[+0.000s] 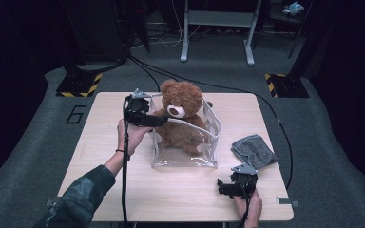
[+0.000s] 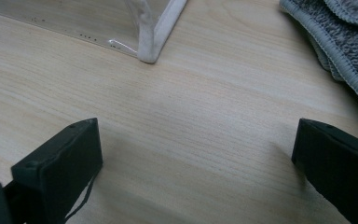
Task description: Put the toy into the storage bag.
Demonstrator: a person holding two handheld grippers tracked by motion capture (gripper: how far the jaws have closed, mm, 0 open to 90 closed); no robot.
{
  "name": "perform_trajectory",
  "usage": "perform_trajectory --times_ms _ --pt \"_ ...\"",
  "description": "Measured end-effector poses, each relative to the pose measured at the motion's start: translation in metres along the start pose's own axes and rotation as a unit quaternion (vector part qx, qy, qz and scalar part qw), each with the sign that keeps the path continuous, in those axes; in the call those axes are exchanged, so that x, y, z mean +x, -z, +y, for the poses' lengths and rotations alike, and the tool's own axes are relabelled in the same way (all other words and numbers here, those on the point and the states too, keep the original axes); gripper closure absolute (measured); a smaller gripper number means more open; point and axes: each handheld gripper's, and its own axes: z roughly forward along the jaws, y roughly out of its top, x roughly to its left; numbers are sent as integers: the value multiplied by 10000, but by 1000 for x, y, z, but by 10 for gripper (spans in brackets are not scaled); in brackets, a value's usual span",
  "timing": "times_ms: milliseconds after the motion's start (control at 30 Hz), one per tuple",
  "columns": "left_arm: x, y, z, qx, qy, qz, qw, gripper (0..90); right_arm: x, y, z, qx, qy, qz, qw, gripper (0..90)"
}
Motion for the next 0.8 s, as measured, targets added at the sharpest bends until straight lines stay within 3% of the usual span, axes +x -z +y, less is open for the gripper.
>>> perform_trajectory --times_ms 367,600,800 --pt "18 43 -33 -92 -118 125 9998 108 0 0 0 -1 -2 -1 10000 9" --pt "35 63 -77 -7 65 238 9997 99 0 0 0 0 -5 -4 10000 8" --pt "49 63 -125 163 168 405 9989 98 0 0 0 1 -5 -4 10000 8"
